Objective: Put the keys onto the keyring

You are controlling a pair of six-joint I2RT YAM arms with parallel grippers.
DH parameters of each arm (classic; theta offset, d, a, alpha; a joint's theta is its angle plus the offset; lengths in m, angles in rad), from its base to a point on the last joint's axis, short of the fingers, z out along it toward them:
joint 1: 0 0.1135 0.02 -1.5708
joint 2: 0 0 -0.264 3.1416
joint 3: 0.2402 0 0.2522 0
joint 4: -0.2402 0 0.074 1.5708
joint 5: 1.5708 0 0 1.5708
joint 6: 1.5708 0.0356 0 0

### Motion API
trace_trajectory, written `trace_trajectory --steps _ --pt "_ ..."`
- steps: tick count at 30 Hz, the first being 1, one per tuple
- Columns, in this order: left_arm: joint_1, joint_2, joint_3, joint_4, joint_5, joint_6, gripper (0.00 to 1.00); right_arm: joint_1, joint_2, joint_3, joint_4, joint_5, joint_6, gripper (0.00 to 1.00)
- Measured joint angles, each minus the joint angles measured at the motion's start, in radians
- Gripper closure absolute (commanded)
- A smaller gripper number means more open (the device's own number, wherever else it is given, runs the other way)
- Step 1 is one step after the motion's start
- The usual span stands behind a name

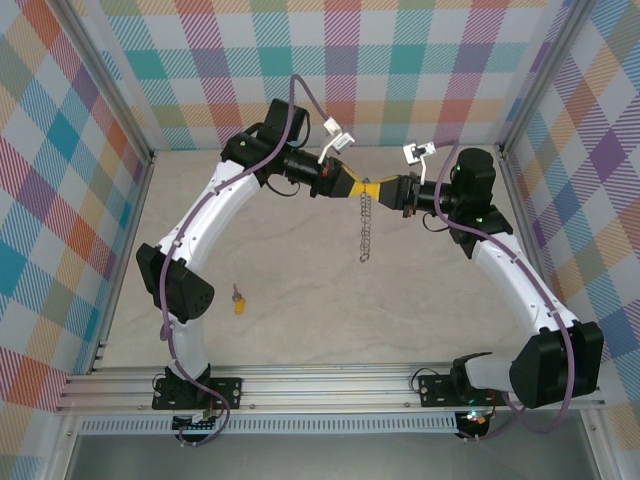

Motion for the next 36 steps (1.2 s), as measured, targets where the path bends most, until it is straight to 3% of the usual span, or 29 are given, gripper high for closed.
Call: trace_trajectory --steps 4,7,13,18,22,30,36 --pt "0.013 0.000 -0.002 0.028 -0.010 -0.037 0.58 0.000 -0.008 -0.002 -0.002 0.039 -0.008 1.00" --pt "0.039 -0.032 -0.081 0.156 -0.017 -0.134 0.52 0.000 -0.029 -0.019 0.010 0.073 -0.010 1.00" --pt "0.098 -0.132 -0.285 0.425 -0.072 -0.354 0.57 0.000 -0.076 -0.115 0.168 0.129 0.025 1.00" --pt "0.095 -0.214 -0.445 0.688 -0.114 -0.537 0.66 0.000 -0.079 -0.184 0.351 0.183 0.101 1.00" --pt "0.093 -0.244 -0.531 0.861 -0.135 -0.671 0.68 0.000 -0.073 -0.210 0.486 0.223 0.172 1.00" --pt "0.053 -0.244 -0.553 0.995 -0.146 -0.774 0.69 0.008 0.003 -0.210 0.735 0.249 0.319 1.00" --pt "0.014 -0.244 -0.553 1.043 -0.143 -0.806 0.70 0.031 0.036 -0.210 0.783 0.259 0.364 1.00"
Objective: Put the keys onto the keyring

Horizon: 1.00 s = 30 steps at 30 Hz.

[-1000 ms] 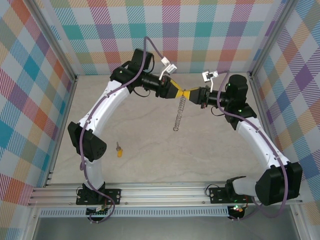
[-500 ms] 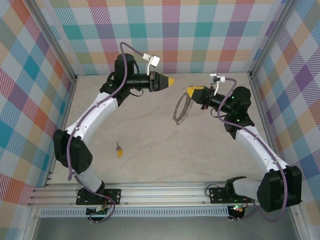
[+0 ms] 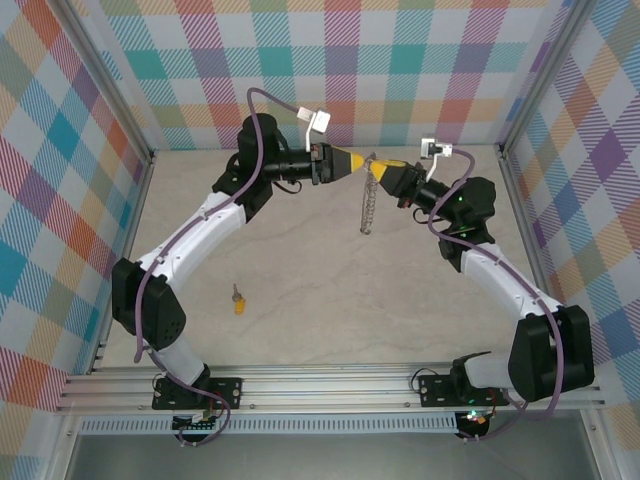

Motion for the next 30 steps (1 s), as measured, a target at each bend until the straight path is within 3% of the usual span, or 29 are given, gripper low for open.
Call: trace_trajectory --steps 15,30 --pt "-0.006 0.000 -0.007 0.019 -0.004 -0.014 0.69 0.009 0.001 0.000 0.024 0.002 0.005 1.00" --pt "-0.026 0.000 -0.008 0.037 -0.006 -0.029 0.81 0.009 0.000 0.000 0.026 0.005 0.005 1.00"
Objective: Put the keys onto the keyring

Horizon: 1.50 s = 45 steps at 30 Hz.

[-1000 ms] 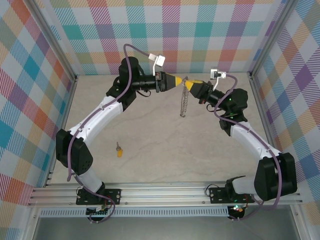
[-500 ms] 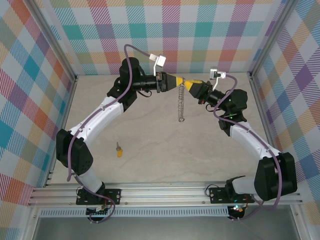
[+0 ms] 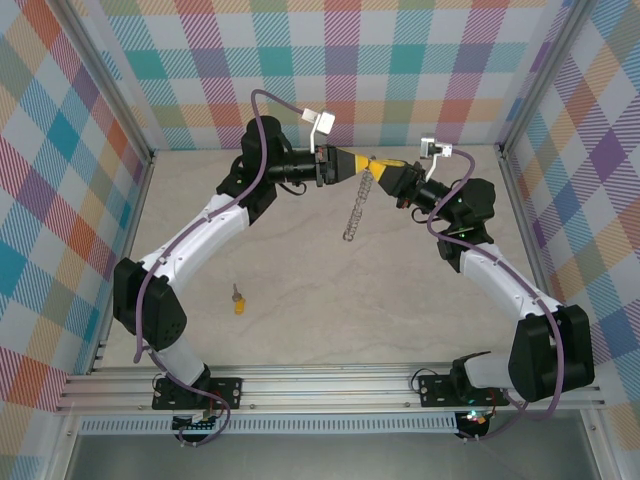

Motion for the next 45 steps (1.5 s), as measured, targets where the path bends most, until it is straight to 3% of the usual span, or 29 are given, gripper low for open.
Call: trace_trajectory --steps 7,17,19,21,23,30,36,45 --pt "0.000 0.000 -0.013 0.003 -0.001 0.000 0.82 0.000 0.000 0.000 -0.002 0.004 0.000 1.00" --pt "-0.003 0.000 -0.031 0.008 -0.005 0.000 1.00 0.000 0.000 0.000 -0.003 0.015 0.000 1.00" --pt "-0.003 0.000 -0.031 0.006 -0.006 0.006 1.00 0.000 0.000 0.000 -0.006 0.015 0.000 0.75" --pt "-0.005 0.000 -0.030 -0.014 -0.005 0.031 1.00 -0.001 0.000 0.000 -0.026 0.019 -0.004 0.62" --pt "-0.007 0.000 -0.015 -0.084 -0.005 0.083 1.00 -0.010 -0.008 0.000 -0.064 0.027 -0.014 0.55" --pt "-0.008 0.002 0.178 -0.476 -0.023 0.419 1.00 -0.093 -0.146 0.006 -0.292 0.048 -0.075 0.57" --pt "-0.008 0.031 0.343 -0.742 -0.022 0.668 1.00 -0.098 -0.193 0.084 -0.489 -0.018 -0.170 0.58" --pt "-0.008 0.091 0.383 -0.944 -0.024 0.838 1.00 -0.092 -0.169 0.151 -0.637 -0.196 -0.241 0.58"
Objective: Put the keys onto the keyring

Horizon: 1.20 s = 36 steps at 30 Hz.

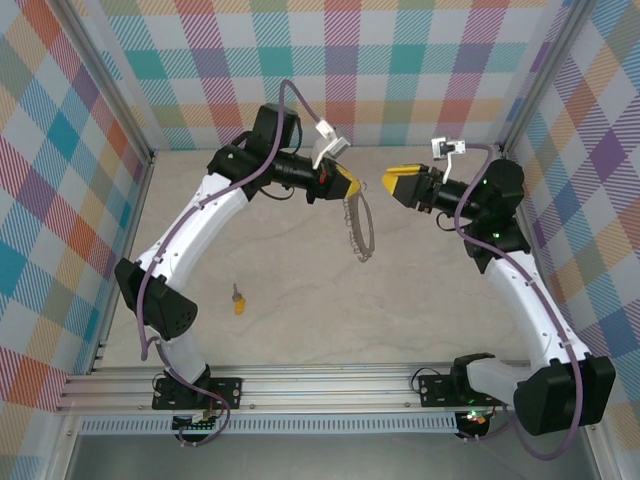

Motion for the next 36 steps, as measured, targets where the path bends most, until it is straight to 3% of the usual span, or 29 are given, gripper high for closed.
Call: trace_trajectory --steps 29,36 --pt "0.000 0.019 0.046 -0.080 0.037 0.051 1.00 0.080 0.113 0.009 -0.055 -0.023 -0.053 0.60" --pt "0.006 0.019 -0.003 0.025 -0.058 -0.024 1.00 0.080 0.032 -0.047 -0.063 0.086 -0.051 0.54"
